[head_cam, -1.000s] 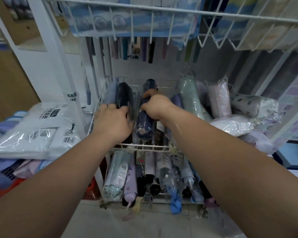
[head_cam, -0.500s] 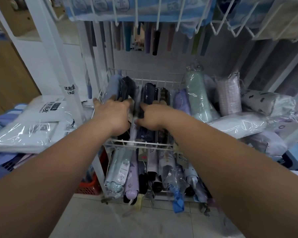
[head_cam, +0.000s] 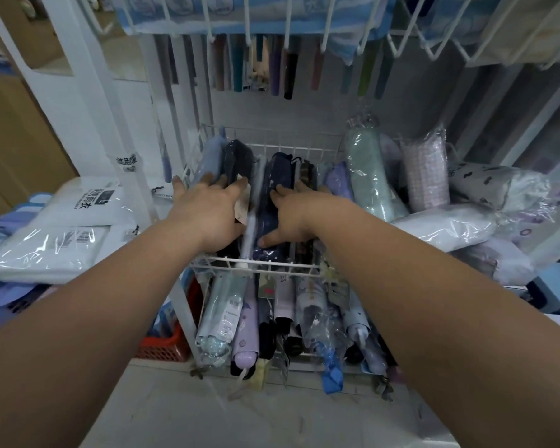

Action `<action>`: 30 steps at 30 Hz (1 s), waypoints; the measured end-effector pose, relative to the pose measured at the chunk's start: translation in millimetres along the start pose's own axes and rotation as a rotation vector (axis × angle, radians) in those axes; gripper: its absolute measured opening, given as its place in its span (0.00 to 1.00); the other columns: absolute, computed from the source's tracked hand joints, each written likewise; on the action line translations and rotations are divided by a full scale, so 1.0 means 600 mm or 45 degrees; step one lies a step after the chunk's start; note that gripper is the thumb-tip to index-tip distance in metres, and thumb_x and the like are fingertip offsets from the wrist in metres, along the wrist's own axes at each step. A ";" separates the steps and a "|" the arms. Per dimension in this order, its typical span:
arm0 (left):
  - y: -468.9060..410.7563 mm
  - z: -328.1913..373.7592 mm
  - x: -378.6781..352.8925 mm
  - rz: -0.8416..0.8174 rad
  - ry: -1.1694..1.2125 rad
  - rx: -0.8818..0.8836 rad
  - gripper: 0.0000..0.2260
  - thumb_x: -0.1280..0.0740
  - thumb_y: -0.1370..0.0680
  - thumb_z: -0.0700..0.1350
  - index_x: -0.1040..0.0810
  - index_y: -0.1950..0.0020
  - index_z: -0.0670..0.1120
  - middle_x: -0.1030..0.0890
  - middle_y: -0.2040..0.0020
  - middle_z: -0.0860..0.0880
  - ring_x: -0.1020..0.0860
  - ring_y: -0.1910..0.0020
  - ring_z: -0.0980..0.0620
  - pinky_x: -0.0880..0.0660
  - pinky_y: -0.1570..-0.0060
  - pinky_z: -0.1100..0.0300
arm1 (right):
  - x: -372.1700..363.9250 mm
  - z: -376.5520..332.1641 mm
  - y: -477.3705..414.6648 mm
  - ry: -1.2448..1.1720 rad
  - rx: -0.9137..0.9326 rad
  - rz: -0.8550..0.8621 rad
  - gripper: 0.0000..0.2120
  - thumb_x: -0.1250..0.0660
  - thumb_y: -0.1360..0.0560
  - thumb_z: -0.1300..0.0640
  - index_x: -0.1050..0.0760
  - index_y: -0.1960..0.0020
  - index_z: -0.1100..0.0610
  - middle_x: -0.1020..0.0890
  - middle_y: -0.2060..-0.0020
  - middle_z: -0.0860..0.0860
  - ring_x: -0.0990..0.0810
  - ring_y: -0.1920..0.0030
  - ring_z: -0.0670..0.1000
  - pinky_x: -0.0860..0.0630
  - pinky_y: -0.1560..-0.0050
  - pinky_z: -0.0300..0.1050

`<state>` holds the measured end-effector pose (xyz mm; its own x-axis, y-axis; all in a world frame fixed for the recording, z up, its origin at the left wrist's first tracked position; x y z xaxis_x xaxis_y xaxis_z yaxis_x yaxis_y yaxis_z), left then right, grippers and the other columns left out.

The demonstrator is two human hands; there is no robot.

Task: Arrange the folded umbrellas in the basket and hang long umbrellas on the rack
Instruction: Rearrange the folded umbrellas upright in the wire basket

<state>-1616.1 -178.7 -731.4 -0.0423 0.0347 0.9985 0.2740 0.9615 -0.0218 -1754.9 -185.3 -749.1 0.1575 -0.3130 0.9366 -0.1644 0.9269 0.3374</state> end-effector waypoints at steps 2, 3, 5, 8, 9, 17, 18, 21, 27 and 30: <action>0.015 0.030 0.017 0.152 0.071 -0.027 0.32 0.36 0.21 0.59 0.42 0.20 0.54 0.37 0.20 0.44 0.41 0.21 0.41 0.47 0.26 0.32 | 0.016 0.017 0.017 -0.079 -0.009 0.103 0.46 0.41 0.26 0.27 0.48 0.18 0.53 0.42 0.19 0.53 0.44 0.20 0.59 0.40 0.25 0.64; 0.024 0.051 0.030 0.253 0.138 -0.069 0.29 0.36 0.21 0.58 0.38 0.21 0.53 0.33 0.23 0.43 0.37 0.23 0.40 0.43 0.27 0.36 | 0.026 0.030 0.032 -0.118 -0.029 0.188 0.41 0.42 0.24 0.29 0.40 0.21 0.54 0.34 0.23 0.55 0.36 0.24 0.60 0.34 0.28 0.61; 0.041 0.099 0.054 0.409 0.348 -0.188 0.25 0.35 0.20 0.56 0.30 0.25 0.49 0.25 0.30 0.43 0.30 0.30 0.39 0.33 0.31 0.43 | 0.049 0.065 0.077 -0.150 -0.098 0.451 0.29 0.41 0.22 0.35 0.29 0.31 0.54 0.24 0.33 0.57 0.27 0.32 0.60 0.27 0.35 0.56; 0.056 0.172 0.069 0.364 0.689 -0.316 0.23 0.35 0.21 0.56 0.27 0.27 0.49 0.23 0.34 0.45 0.26 0.34 0.42 0.28 0.35 0.50 | 0.052 0.125 0.161 -0.159 -0.255 0.720 0.23 0.39 0.21 0.41 0.26 0.34 0.54 0.22 0.37 0.57 0.27 0.36 0.62 0.28 0.39 0.54; 0.059 0.197 0.070 0.318 0.739 -0.340 0.23 0.35 0.20 0.56 0.28 0.27 0.50 0.23 0.34 0.46 0.26 0.34 0.44 0.29 0.36 0.53 | 0.044 0.145 0.188 -0.163 -0.317 0.768 0.22 0.39 0.21 0.42 0.26 0.33 0.53 0.23 0.37 0.57 0.27 0.36 0.62 0.29 0.40 0.54; 0.062 0.307 0.045 0.230 0.681 -0.463 0.26 0.28 0.27 0.61 0.27 0.30 0.59 0.21 0.38 0.51 0.23 0.39 0.48 0.25 0.43 0.52 | -0.035 0.235 0.269 -0.251 -0.602 0.935 0.22 0.41 0.22 0.38 0.23 0.36 0.49 0.23 0.39 0.53 0.30 0.37 0.61 0.34 0.39 0.58; 0.060 0.309 0.039 0.203 0.681 -0.457 0.26 0.27 0.28 0.62 0.27 0.31 0.61 0.20 0.39 0.52 0.23 0.40 0.49 0.24 0.44 0.52 | -0.043 0.240 0.267 -0.254 -0.596 0.930 0.23 0.43 0.21 0.37 0.22 0.36 0.49 0.23 0.38 0.52 0.30 0.36 0.61 0.36 0.38 0.58; 0.060 0.311 0.024 0.185 0.717 -0.457 0.27 0.27 0.28 0.63 0.29 0.31 0.62 0.19 0.39 0.53 0.22 0.42 0.49 0.23 0.45 0.50 | -0.059 0.246 0.265 -0.315 -0.579 0.978 0.25 0.48 0.22 0.34 0.21 0.38 0.45 0.23 0.35 0.49 0.33 0.31 0.60 0.40 0.32 0.62; 0.070 0.316 0.018 0.226 0.686 -0.493 0.28 0.31 0.30 0.61 0.33 0.30 0.62 0.20 0.41 0.53 0.22 0.43 0.49 0.23 0.47 0.49 | -0.071 0.241 0.263 -0.407 -0.563 1.005 0.28 0.52 0.23 0.35 0.23 0.35 0.46 0.25 0.33 0.49 0.37 0.26 0.59 0.47 0.27 0.65; 0.068 0.312 0.019 0.231 0.746 -0.482 0.26 0.28 0.27 0.56 0.31 0.30 0.61 0.19 0.42 0.53 0.22 0.45 0.48 0.23 0.48 0.49 | -0.066 0.241 0.270 -0.474 -0.562 1.056 0.26 0.48 0.23 0.35 0.22 0.36 0.47 0.23 0.35 0.50 0.35 0.27 0.59 0.45 0.27 0.63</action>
<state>-1785.5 -88.0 -730.1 0.5286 -0.0692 0.8460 0.5468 0.7902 -0.2770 -1928.8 -52.7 -717.6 -0.1689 0.4900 0.8552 0.3028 0.8515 -0.4281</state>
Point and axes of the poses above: each hand's wrist, its own y-axis away from the middle knuckle, its own x-axis out of the back of the hand, z = x × y, the point moved 7 cm from there along -y, towards the middle knuckle
